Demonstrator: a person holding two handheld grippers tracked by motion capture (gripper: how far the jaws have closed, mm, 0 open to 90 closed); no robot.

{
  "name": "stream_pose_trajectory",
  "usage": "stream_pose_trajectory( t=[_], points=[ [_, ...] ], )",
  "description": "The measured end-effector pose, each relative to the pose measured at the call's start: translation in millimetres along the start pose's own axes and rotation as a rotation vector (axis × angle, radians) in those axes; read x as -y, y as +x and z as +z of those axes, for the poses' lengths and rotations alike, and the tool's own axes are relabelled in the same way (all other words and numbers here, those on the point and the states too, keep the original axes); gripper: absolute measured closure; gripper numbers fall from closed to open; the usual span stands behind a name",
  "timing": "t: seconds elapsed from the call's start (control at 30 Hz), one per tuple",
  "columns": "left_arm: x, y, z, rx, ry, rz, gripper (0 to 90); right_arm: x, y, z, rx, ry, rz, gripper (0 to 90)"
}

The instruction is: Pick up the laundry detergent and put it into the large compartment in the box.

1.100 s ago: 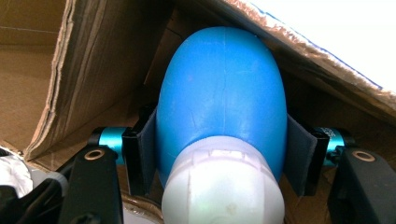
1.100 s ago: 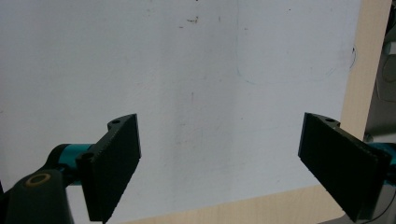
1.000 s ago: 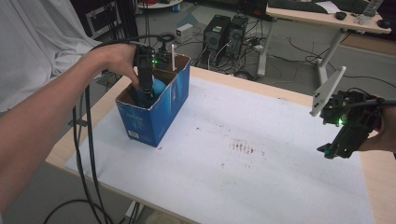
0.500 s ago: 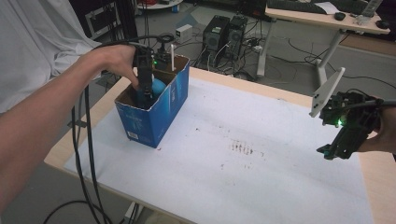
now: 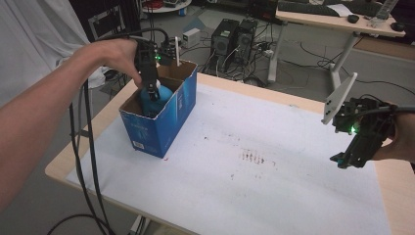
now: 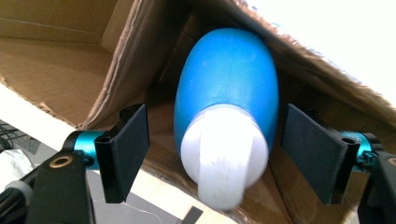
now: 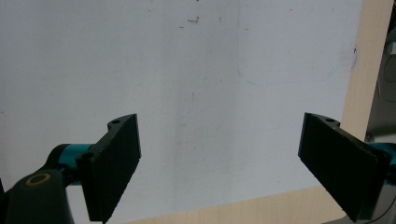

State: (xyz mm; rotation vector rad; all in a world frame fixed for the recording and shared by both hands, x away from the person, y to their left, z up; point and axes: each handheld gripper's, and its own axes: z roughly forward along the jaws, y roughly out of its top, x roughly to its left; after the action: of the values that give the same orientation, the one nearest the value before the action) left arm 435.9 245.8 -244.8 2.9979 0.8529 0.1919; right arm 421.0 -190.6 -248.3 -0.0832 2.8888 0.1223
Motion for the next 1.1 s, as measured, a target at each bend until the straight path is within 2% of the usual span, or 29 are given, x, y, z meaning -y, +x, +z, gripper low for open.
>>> stream_pose_trajectory(
  t=[0.13,0.37,0.43,0.5,0.7,0.83,0.97,1.1],
  points=[
    [-5.4,-3.6,-10.6,-0.010,-0.005,-0.003,23.9,-0.5,0.5,0.4,0.001,0.004,0.006,12.2],
    [-22.3,-13.9,-31.9,-0.029,-0.025,0.054,23.9,-1.9,0.5,0.6,0.002,0.004,0.003,12.2],
    [-28.6,-17.6,-36.4,-0.020,-0.048,0.066,21.7,-1.9,0.5,0.6,0.003,0.003,0.004,12.2],
    [-34.2,-21.0,-38.4,-0.017,-0.045,0.086,21.2,-1.6,0.3,0.2,0.002,-0.002,-0.004,12.2],
    [-59.4,-37.9,-42.6,-0.030,-0.040,0.166,21.2,0.3,0.7,-0.6,0.006,0.001,0.008,12.2],
    [-83.9,-55.3,-41.5,-0.035,-0.049,0.230,20.3,0.1,0.4,-0.6,0.007,-0.001,0.009,12.2],
    [-106.7,-72.7,-37.4,-0.026,-0.048,0.297,19.9,-1.8,-0.7,0.9,0.005,-0.003,0.001,12.2],
    [-128.5,-89.3,-34.9,-0.012,-0.078,0.350,19.9,-3.5,0.1,1.0,0.002,-0.001,0.005,12.2]
  ],
)
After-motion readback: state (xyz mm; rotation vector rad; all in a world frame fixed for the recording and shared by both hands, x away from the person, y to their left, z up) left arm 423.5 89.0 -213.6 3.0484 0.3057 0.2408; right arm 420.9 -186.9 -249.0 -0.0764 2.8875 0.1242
